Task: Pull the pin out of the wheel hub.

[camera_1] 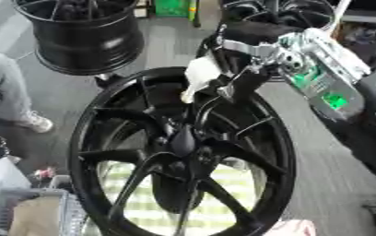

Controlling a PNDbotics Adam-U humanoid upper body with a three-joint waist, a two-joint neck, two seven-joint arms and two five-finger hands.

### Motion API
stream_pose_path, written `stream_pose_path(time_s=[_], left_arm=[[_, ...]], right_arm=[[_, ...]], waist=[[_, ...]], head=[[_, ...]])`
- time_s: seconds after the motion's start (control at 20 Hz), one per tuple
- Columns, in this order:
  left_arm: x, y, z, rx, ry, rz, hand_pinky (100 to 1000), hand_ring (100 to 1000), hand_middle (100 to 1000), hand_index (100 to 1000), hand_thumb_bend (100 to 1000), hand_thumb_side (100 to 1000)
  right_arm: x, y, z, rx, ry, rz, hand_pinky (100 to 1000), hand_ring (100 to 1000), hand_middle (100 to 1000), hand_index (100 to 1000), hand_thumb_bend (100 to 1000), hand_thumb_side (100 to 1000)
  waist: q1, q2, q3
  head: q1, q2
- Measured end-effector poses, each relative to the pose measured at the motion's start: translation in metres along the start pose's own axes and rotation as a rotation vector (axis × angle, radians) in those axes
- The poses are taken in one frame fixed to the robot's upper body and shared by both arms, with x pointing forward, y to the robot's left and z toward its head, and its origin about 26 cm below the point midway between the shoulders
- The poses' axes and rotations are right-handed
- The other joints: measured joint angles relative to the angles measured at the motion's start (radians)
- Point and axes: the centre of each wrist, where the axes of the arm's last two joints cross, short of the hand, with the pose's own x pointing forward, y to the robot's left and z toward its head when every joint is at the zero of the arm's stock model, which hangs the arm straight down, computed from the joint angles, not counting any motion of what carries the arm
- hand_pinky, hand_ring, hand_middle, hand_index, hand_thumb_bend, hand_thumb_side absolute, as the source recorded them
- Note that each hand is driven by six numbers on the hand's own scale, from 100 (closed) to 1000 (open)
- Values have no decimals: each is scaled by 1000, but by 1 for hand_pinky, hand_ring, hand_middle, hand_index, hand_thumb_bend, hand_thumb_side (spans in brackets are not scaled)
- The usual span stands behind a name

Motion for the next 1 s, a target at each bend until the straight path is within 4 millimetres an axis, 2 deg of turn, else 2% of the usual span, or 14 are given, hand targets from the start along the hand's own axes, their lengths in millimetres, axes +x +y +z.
stream_pose_path(time_s=[0.25, 0.45, 0.7, 1.0], left_arm=[[-1, 0, 1, -2, 4, 2, 686, 689, 658, 776, 100, 920], [-1, 0, 2, 0, 11, 4, 686, 688, 658, 775, 100, 924], [-1, 2, 4, 8, 25, -3, 686, 688, 658, 775, 100, 923], [0, 5, 7, 41, 28, -6, 686, 688, 658, 776, 100, 921]], right_arm=[[-5, -37, 10, -90, 27, 1, 623, 427, 378, 540, 100, 100], [-23, -57, 31, -179, 104, -6, 612, 420, 374, 536, 100, 100], [-55, -61, 69, -273, 255, -41, 589, 416, 370, 532, 100, 100], [-91, -52, 110, -381, 473, -108, 553, 410, 363, 525, 100, 100]], waist=[[-10, -6, -3], [-21, -6, -13], [-26, -5, -35], [-12, 4, -80]], head=[[2, 0], [12, 0], [34, 0], [67, 0]])
